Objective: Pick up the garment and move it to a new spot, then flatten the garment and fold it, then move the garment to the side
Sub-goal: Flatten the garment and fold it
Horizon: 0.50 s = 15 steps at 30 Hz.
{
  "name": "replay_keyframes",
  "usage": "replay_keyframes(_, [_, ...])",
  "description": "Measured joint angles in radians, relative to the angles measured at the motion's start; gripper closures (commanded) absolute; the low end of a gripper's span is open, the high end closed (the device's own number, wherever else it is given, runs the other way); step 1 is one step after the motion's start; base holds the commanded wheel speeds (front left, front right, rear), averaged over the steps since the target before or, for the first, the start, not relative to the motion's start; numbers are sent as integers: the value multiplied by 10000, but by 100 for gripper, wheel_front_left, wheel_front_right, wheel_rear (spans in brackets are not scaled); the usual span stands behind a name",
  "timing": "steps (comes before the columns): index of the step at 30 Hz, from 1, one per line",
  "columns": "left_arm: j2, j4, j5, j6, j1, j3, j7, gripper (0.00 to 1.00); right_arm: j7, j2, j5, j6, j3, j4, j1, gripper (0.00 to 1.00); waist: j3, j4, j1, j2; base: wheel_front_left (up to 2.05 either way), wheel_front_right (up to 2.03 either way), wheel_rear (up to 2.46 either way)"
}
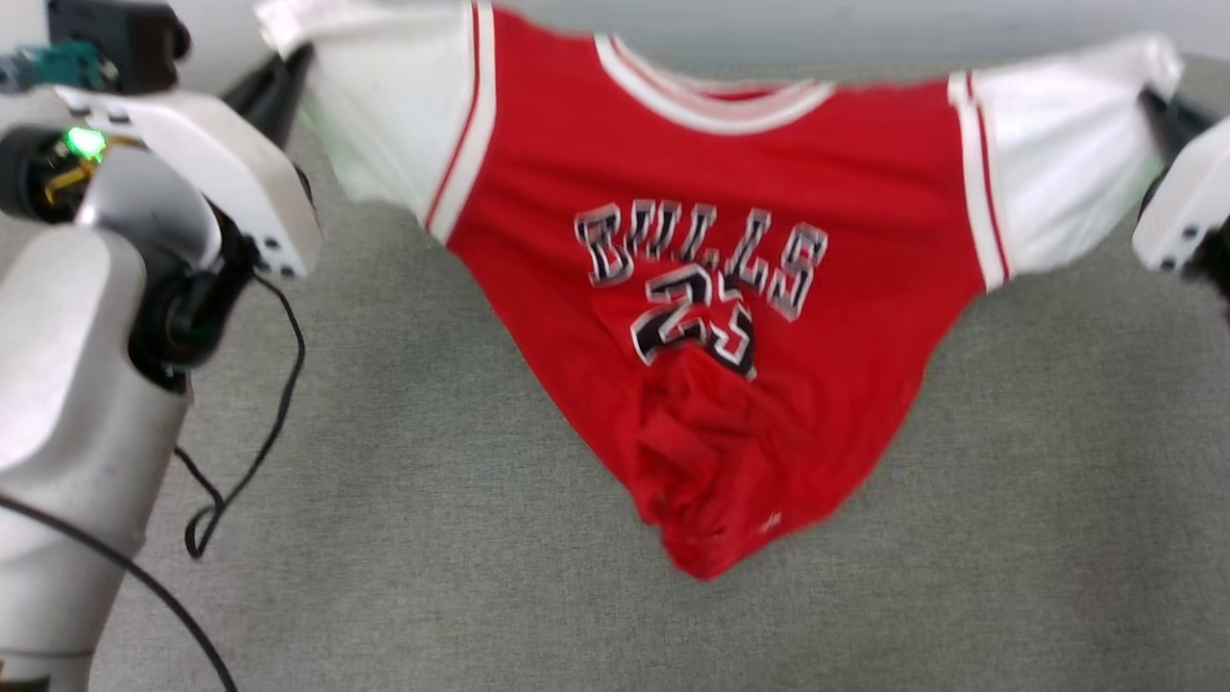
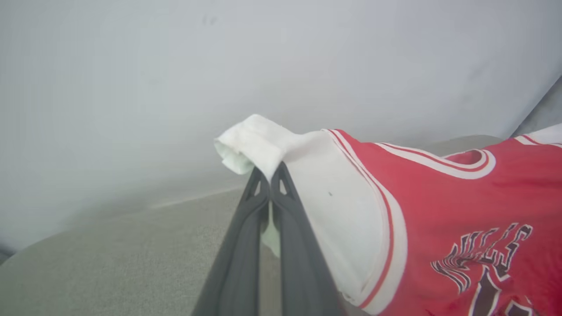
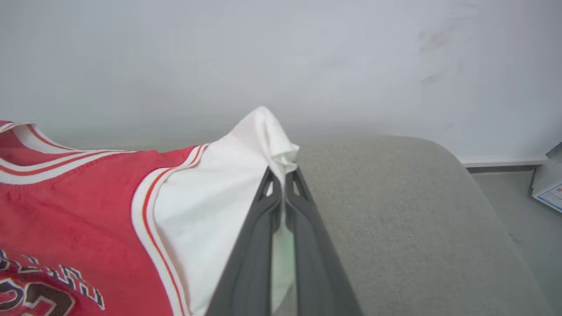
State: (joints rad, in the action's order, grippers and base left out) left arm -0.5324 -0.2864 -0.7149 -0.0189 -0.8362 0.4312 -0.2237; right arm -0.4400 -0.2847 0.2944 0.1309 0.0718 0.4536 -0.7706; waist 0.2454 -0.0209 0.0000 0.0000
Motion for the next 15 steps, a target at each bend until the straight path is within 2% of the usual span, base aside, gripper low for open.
replay_keyframes(5, [213,-782,345,-61,-1180,-171,744,100,407,10,-232,0,-27,182,-1459,100,-138,108,0,0,0,0,0])
replay_keyframes(15, [368,-2742,1087,341,-4409,-376,2240,100,1590,140,-825,0,-92,1185,-5167,100,582,144,1,0,0,0,0])
